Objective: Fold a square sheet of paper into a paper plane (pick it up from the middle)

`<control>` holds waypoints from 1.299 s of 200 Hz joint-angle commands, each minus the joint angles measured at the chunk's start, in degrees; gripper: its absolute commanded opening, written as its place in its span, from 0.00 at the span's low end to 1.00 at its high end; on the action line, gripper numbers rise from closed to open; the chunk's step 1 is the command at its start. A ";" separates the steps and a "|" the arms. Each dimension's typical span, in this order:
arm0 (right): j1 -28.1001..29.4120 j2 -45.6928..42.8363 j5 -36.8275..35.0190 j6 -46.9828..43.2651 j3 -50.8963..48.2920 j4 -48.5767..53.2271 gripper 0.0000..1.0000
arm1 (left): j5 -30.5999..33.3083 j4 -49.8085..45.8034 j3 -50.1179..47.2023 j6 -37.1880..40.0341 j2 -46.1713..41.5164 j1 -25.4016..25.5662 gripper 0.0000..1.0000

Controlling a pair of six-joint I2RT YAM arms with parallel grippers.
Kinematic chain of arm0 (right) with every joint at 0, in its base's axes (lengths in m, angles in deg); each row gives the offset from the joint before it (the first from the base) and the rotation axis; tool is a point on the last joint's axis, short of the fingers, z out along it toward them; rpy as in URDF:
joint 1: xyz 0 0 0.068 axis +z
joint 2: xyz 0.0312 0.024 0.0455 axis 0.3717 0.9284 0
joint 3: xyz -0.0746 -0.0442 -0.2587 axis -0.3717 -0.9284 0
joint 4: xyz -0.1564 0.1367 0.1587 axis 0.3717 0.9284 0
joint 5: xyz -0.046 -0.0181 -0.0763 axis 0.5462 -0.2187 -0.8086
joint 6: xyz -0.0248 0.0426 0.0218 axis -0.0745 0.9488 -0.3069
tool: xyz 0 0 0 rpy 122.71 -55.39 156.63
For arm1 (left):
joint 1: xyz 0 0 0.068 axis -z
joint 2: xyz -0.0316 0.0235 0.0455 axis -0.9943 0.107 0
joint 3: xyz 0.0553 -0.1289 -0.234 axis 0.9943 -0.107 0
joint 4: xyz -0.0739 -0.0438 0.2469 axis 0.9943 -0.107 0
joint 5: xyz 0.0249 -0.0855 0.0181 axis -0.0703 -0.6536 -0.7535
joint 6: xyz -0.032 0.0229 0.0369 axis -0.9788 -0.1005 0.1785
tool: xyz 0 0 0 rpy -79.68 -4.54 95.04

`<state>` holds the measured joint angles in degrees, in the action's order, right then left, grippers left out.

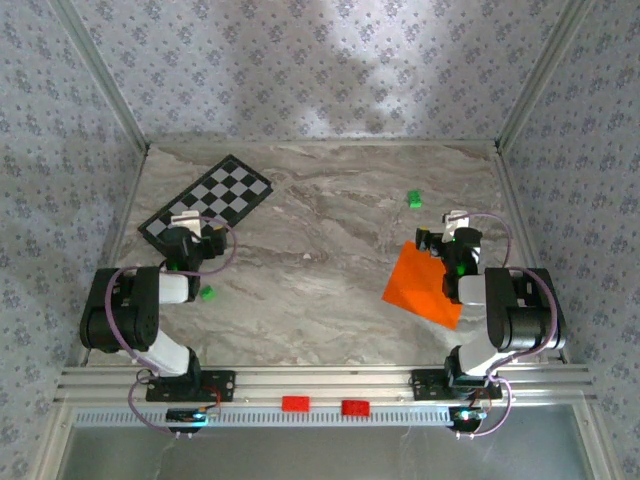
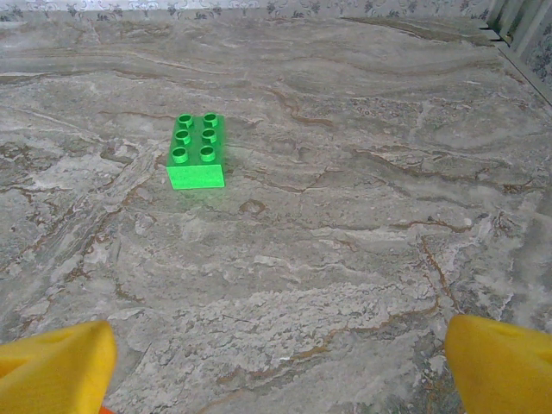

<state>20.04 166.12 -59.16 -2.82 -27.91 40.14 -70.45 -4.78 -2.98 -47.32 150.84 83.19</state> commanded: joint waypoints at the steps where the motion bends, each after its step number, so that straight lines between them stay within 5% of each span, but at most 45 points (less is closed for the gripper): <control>1: -0.24 0.41 0.28 -0.45 1.20 0.15 1.00 | -3.47 0.21 1.29 -0.02 -0.42 -1.20 1.00; 65: 1.21 -0.67 -1.77 -1.57 -1.56 -4.41 1.00 | -5.53 1.20 0.26 1.28 -1.80 -0.93 1.00; 97: 3.38 -6.22 -6.04 -3.01 -6.43 -9.27 1.00 | -6.93 -12.14 2.05 2.32 -12.05 -0.71 1.00; 151: 3.82 -37.13 -12.29 10.69 1.25 38.87 1.00 | -5.23 -27.97 0.24 -4.57 -34.27 -0.81 1.00; 168: 3.72 -45.14 -15.17 20.88 4.94 55.39 1.00 | -2.79 -36.05 1.78 -13.50 -40.92 -0.76 1.00; 183: 2.97 -50.79 -10.80 26.14 7.83 68.51 1.00 | 2.55 -49.05 5.93 -24.87 -45.21 -0.76 1.00; 225: 2.16 -53.92 3.85 32.59 12.98 80.16 1.00 | -9.23 -70.78 17.01 -25.12 -47.66 -1.05 1.00; 260: 0.49 -49.66 10.76 35.74 12.49 80.53 1.00 | -10.01 -82.24 20.69 -27.63 -48.30 -1.17 1.00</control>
<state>21.88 114.54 -55.66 27.11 -15.65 114.52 -77.91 -73.28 15.80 -71.63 103.52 82.34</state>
